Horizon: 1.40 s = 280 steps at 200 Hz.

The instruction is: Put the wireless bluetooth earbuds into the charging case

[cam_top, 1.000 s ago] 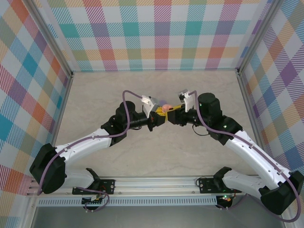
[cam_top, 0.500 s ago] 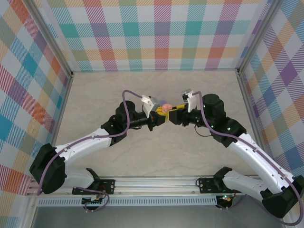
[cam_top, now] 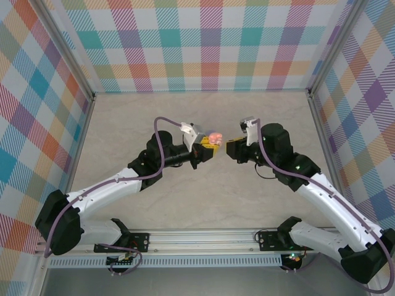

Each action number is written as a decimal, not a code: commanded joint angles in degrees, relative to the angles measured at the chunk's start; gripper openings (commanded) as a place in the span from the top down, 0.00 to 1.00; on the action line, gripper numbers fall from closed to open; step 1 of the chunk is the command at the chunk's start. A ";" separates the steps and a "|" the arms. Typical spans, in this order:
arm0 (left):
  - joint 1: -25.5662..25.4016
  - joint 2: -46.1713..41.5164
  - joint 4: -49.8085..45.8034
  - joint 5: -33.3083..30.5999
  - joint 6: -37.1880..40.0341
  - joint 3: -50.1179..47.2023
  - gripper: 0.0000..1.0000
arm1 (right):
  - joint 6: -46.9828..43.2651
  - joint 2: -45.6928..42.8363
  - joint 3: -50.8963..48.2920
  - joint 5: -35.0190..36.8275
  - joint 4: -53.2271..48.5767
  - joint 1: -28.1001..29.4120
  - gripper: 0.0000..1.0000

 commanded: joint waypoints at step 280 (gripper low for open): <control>-0.50 1.44 -4.03 0.51 2.21 4.38 0.89 | -0.91 0.50 3.44 0.18 -1.95 0.38 0.78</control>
